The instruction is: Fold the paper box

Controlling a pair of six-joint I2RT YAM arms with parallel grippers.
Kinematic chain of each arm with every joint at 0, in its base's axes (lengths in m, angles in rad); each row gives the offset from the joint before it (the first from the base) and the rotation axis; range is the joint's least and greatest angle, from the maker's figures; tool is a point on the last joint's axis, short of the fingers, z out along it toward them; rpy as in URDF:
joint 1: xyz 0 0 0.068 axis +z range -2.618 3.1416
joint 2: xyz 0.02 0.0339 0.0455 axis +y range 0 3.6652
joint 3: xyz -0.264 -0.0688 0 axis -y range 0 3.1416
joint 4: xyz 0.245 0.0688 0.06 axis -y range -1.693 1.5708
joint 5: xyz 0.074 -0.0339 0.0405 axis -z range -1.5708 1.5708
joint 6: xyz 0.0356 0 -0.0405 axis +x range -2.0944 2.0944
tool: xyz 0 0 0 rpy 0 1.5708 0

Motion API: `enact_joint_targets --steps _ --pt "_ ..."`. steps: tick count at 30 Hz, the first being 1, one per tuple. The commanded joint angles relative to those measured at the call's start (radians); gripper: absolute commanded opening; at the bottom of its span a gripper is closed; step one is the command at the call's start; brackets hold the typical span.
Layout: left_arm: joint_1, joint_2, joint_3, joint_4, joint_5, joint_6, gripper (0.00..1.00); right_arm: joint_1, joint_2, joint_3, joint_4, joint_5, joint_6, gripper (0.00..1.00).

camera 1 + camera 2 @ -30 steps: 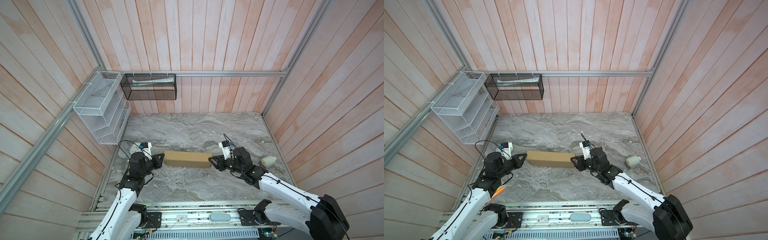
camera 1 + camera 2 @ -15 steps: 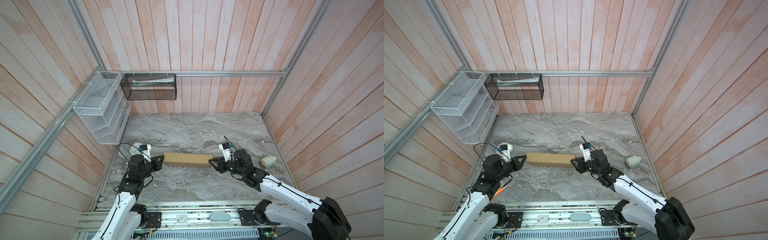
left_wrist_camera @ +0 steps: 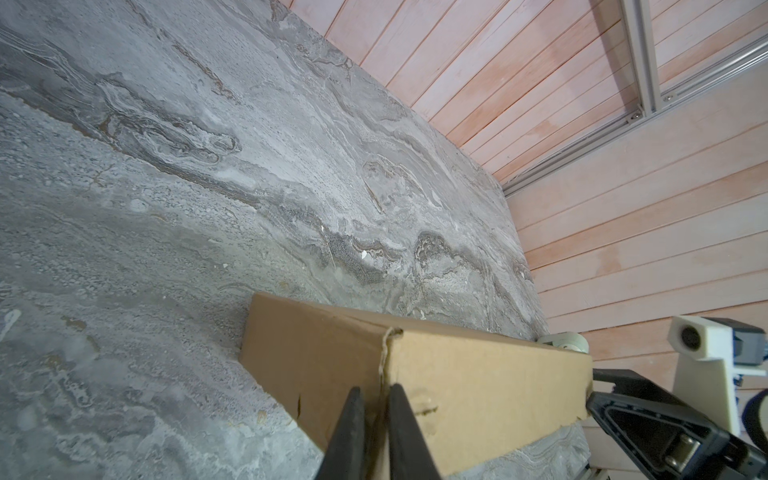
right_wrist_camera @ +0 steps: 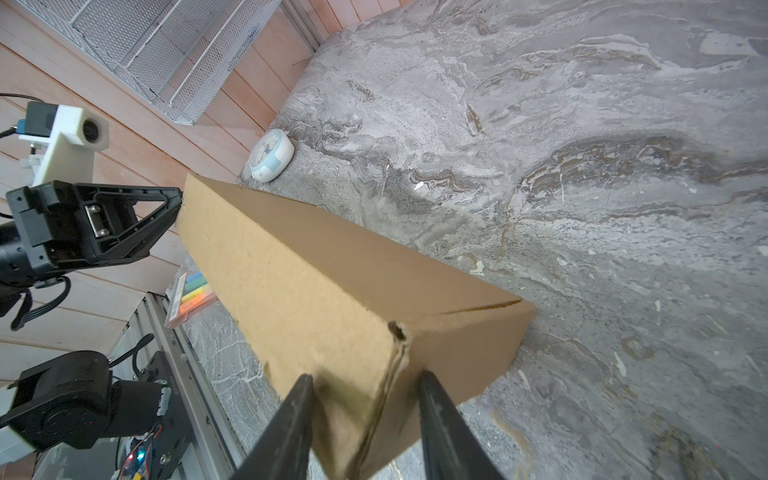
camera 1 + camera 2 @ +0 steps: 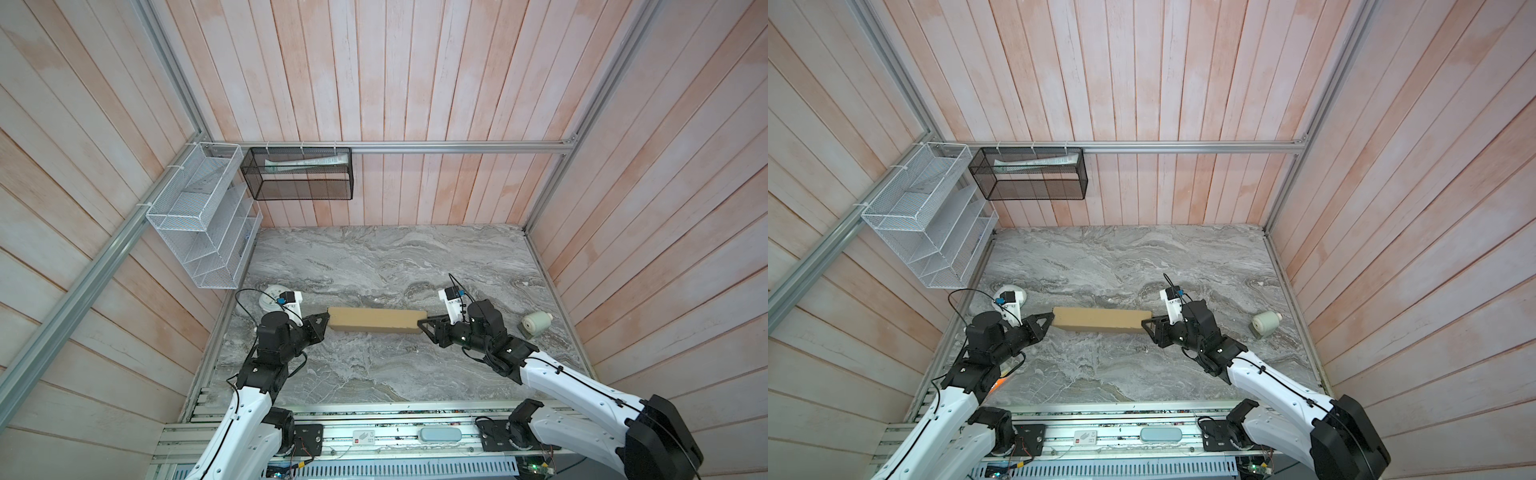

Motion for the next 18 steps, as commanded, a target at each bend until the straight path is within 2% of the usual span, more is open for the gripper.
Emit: enact_joint_targets --steps 1,9,18 --pt "-0.043 0.009 -0.047 -0.118 0.08 -0.02 0.14 0.021 0.023 -0.017 -0.036 -0.042 -0.005 0.43" --pt "-0.052 -0.018 -0.052 -0.143 0.066 -0.031 0.15 0.021 0.008 -0.026 -0.027 -0.044 -0.011 0.44" --pt "-0.052 -0.028 -0.044 -0.154 0.06 -0.037 0.27 0.021 -0.024 -0.006 -0.045 -0.003 -0.025 0.47"
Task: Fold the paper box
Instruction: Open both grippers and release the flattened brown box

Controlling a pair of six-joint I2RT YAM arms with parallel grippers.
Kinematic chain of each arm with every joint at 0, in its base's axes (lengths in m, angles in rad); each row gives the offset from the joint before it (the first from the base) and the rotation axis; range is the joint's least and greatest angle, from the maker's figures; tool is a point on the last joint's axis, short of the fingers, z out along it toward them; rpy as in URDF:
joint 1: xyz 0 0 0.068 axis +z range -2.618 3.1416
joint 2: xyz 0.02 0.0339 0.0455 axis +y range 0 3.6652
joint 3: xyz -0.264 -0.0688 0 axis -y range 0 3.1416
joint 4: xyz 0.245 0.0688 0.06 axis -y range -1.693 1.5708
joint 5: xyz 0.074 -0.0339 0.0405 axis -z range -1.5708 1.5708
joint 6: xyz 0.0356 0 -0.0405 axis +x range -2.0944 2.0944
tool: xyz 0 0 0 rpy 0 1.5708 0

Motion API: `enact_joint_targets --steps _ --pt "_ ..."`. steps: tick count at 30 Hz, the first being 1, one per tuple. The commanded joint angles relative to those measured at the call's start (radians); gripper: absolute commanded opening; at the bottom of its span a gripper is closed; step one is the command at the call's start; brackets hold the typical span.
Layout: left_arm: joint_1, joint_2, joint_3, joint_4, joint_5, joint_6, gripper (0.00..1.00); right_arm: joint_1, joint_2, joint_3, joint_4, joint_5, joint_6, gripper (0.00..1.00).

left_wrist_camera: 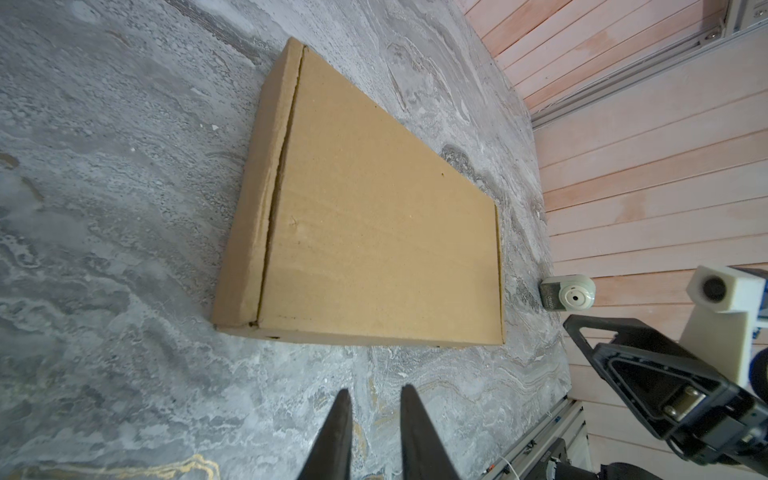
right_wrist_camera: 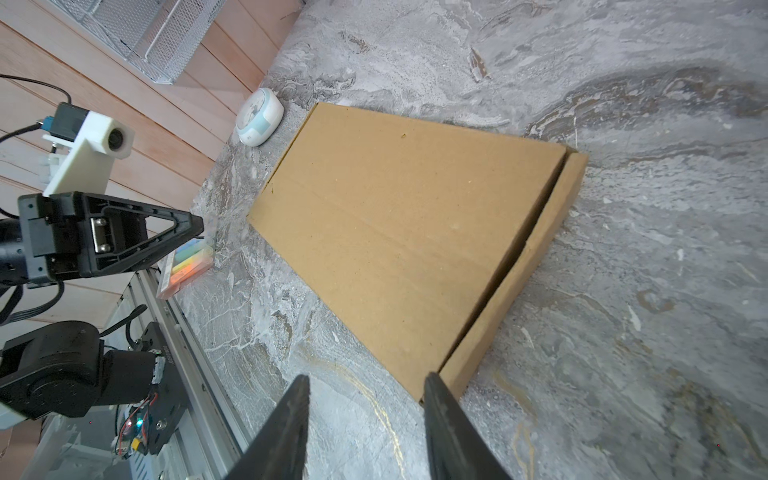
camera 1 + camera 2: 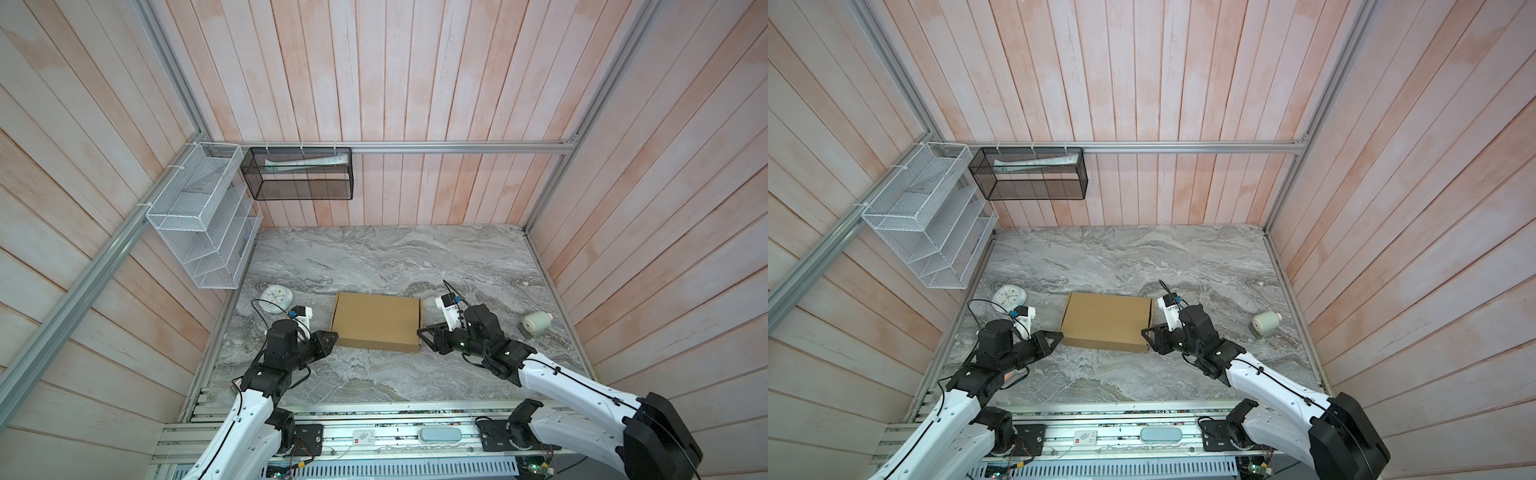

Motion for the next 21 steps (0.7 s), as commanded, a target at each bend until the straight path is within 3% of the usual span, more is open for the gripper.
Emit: enact_joint_targets --steps 1,8,16,18,19,21 --pt "-0.002 -0.007 0.009 -0.01 0.01 0.001 0.28 0.005 -0.021 0.026 -0.004 0.021 -0.02 0.48" --pt "-0.002 0.016 0.069 -0.046 -0.009 0.019 0.49 0.005 -0.018 0.029 0.031 0.081 -0.027 0.51" --pt "-0.001 0.01 0.141 -0.048 -0.076 0.005 0.69 0.003 -0.038 -0.009 0.113 0.175 -0.074 0.64" --pt "-0.002 0.014 0.172 -0.058 -0.09 0.007 0.82 0.003 -0.052 -0.036 0.169 0.2 -0.092 0.66" --pt "-0.002 0.014 0.189 -0.07 -0.099 0.018 0.98 0.003 -0.058 -0.051 0.19 0.232 -0.094 0.7" --pt "-0.002 0.014 0.224 -0.107 -0.137 0.036 1.0 0.003 -0.062 -0.083 0.234 0.293 -0.091 0.79"
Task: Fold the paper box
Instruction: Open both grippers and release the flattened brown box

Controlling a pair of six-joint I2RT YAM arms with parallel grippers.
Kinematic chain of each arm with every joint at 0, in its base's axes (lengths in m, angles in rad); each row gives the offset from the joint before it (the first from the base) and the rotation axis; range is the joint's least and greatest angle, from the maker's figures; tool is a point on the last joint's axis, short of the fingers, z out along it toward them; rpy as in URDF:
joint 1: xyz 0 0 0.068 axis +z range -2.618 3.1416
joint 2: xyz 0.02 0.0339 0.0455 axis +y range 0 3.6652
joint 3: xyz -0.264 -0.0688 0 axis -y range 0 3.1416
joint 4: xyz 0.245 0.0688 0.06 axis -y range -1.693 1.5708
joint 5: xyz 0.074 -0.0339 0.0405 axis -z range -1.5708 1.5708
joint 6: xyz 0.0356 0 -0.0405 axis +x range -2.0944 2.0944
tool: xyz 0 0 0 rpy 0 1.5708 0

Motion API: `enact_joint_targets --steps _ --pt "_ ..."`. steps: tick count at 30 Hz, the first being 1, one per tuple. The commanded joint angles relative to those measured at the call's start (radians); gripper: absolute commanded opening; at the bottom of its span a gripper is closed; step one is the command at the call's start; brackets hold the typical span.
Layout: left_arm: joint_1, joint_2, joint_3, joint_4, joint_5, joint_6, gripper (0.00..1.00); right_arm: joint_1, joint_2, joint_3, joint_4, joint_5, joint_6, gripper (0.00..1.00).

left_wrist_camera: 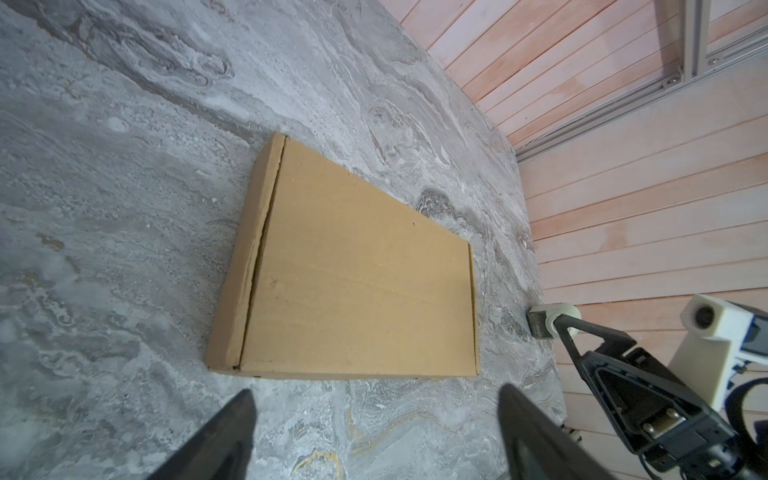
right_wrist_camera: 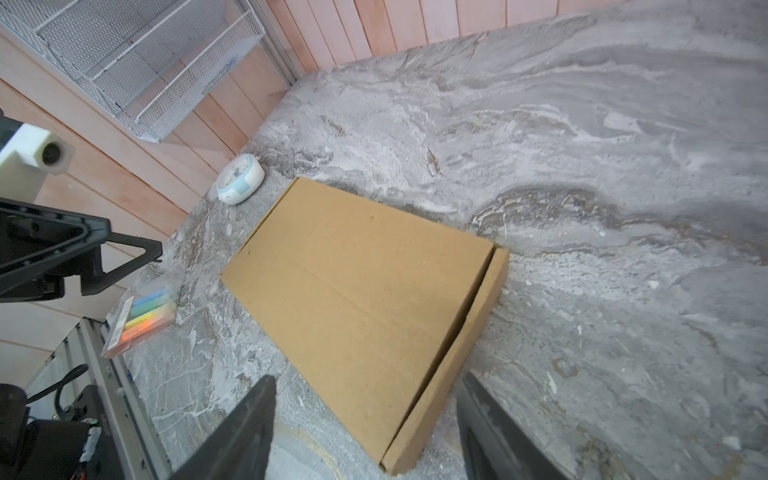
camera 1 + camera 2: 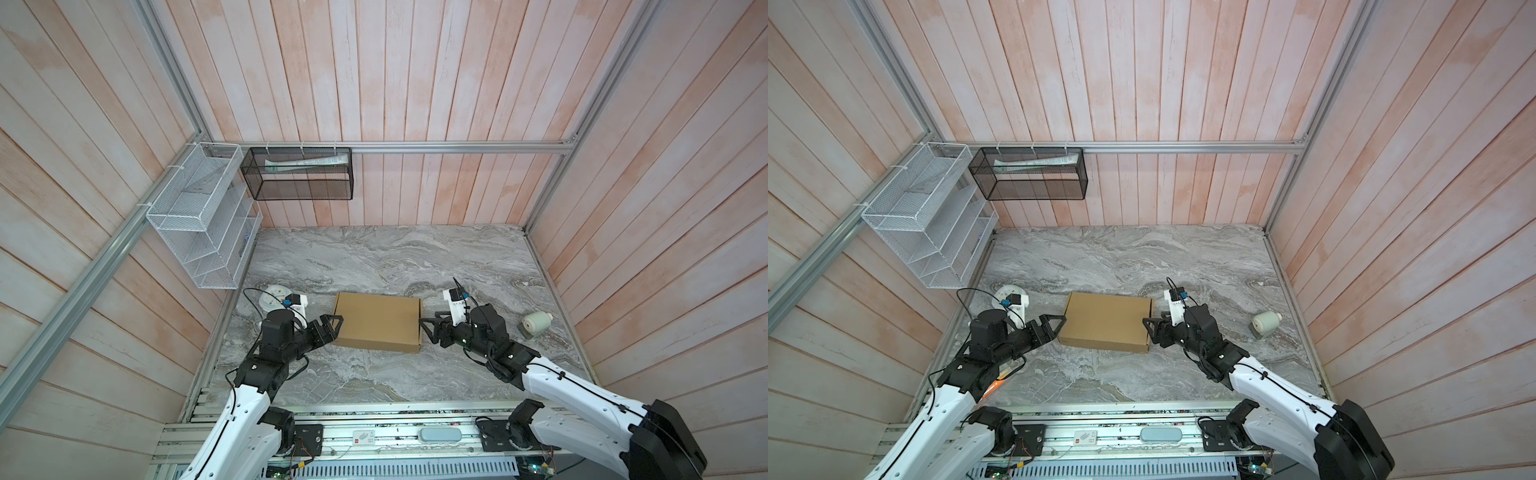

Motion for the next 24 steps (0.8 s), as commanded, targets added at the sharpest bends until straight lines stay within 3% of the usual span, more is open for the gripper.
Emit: enact_joint_targets --steps 1,4,14,24 --pt "-0.002 -0.003 0.071 -0.051 -0.08 0.043 1.0 0.003 -0.012 -0.061 0.123 0.118 -0.028 0.84" --pt "-0.002 -0.019 0.089 -0.07 -0.128 0.065 1.0 0.003 -0.005 -0.099 0.183 0.173 -0.033 0.92" --pt "-0.002 -0.017 0.106 -0.044 -0.382 0.184 1.0 0.002 0.102 -0.039 0.223 0.286 -0.095 0.94" --pt "-0.002 -0.033 -0.057 0.176 -0.613 0.31 1.0 -0.004 0.125 -0.03 0.222 0.469 -0.074 0.94"
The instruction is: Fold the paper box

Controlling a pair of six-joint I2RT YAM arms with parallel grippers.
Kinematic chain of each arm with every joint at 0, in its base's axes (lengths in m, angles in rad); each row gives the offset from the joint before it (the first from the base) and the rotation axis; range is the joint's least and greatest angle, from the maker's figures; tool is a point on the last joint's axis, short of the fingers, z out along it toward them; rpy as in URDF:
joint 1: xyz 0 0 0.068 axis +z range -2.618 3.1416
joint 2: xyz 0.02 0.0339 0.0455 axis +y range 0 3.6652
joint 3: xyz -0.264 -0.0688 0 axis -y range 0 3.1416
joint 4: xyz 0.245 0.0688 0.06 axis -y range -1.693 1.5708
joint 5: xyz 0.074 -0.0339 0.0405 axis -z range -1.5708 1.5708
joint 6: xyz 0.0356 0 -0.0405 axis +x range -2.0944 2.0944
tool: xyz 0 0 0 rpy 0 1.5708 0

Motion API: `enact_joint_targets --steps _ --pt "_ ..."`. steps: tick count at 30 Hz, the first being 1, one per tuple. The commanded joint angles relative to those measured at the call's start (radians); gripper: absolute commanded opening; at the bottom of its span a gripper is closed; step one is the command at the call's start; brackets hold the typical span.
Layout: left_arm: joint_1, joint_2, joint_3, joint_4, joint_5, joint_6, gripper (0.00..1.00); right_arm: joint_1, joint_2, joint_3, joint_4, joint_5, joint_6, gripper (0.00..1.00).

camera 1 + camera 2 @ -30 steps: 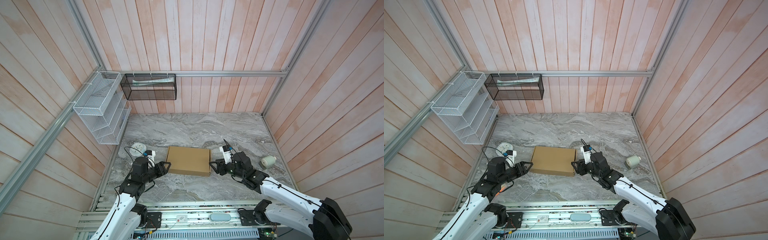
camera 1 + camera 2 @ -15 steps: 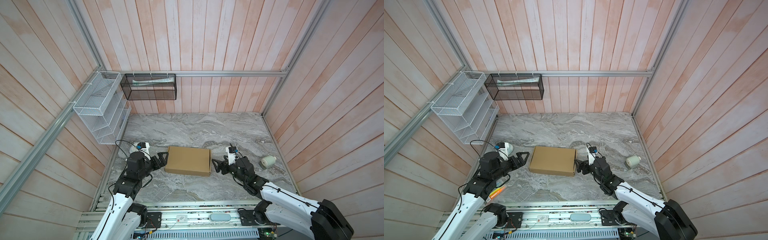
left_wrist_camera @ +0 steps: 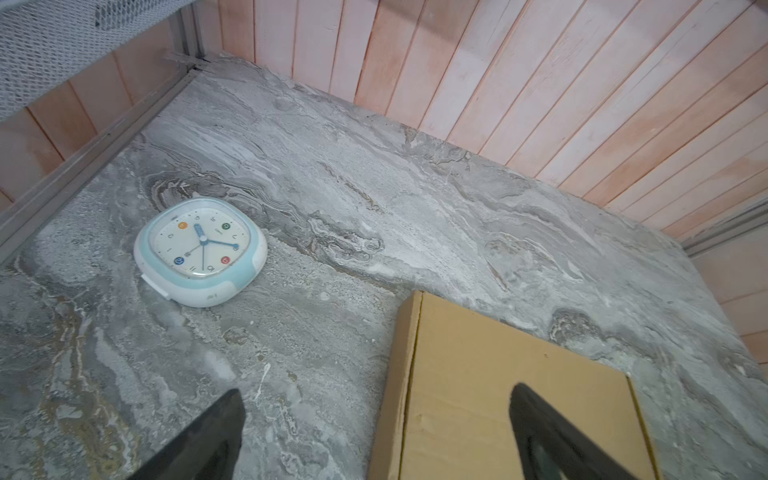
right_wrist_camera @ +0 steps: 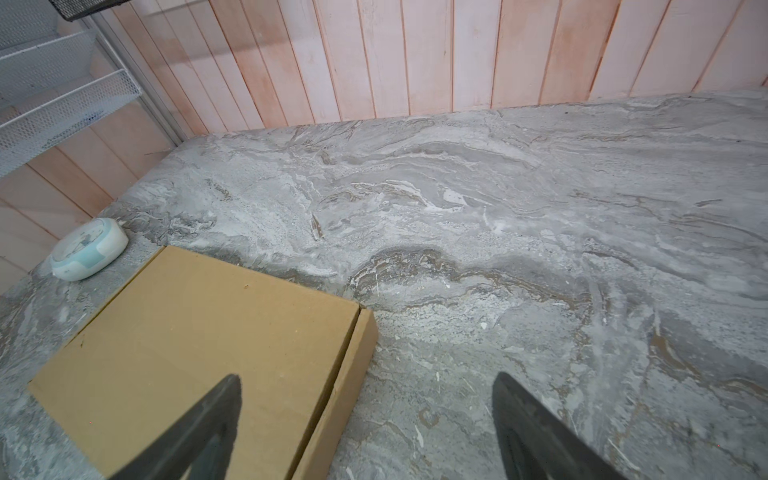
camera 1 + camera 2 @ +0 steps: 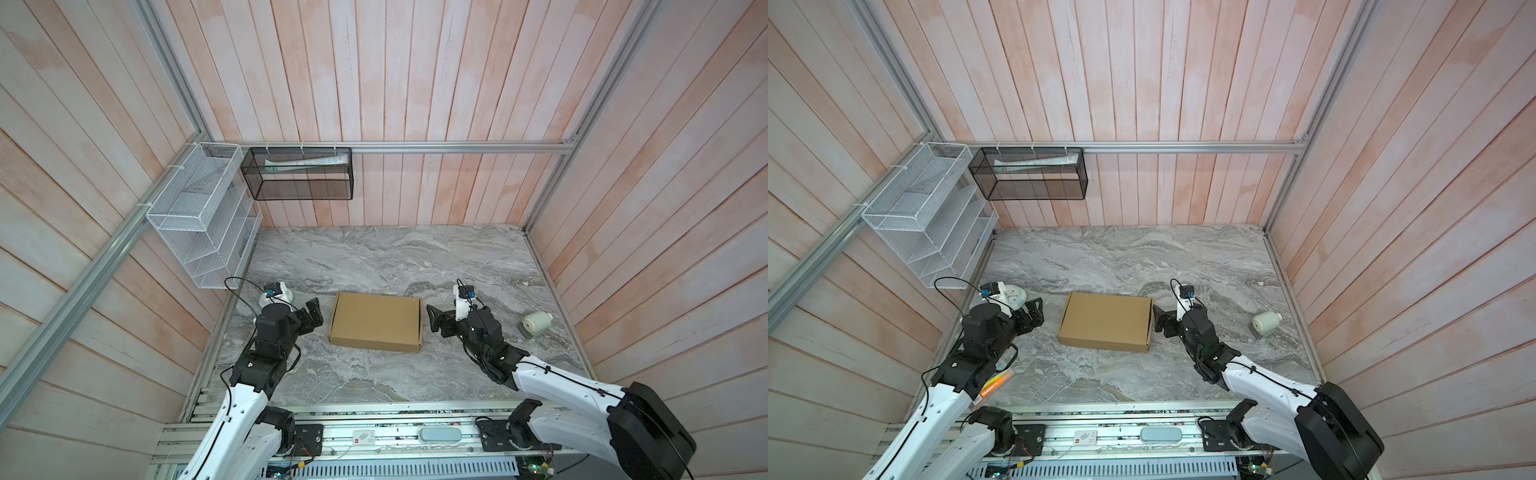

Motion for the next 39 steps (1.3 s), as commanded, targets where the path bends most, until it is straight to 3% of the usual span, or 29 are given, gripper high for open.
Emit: enact_joint_targets --steps 1,7,10,19,27,32,39 --pt "-0.001 -0.039 -0.093 0.13 -0.132 0.071 1.0 -0.006 0.002 0.017 -0.002 0.119 0.025 0.95" --pt "0.019 -0.086 -0.245 0.357 -0.206 0.168 1.0 -0.026 -0.054 -0.037 0.009 0.208 0.043 0.95" --pt "0.052 -0.058 -0.278 0.423 -0.254 0.143 1.0 -0.058 -0.067 -0.048 0.023 0.213 0.058 0.95" --pt "0.113 0.185 -0.403 0.858 -0.307 0.215 1.0 -0.156 -0.012 0.009 -0.004 0.196 -0.007 0.95" --pt "0.236 0.402 -0.336 1.016 -0.142 0.285 1.0 -0.235 0.031 0.033 0.011 0.146 -0.04 0.95" --pt "0.249 0.521 -0.273 1.055 -0.031 0.322 1.0 -0.267 0.053 0.028 0.031 0.126 -0.033 0.95" --pt "0.252 0.624 -0.249 1.185 0.017 0.353 1.0 -0.298 0.045 0.006 0.056 0.104 -0.042 0.95"
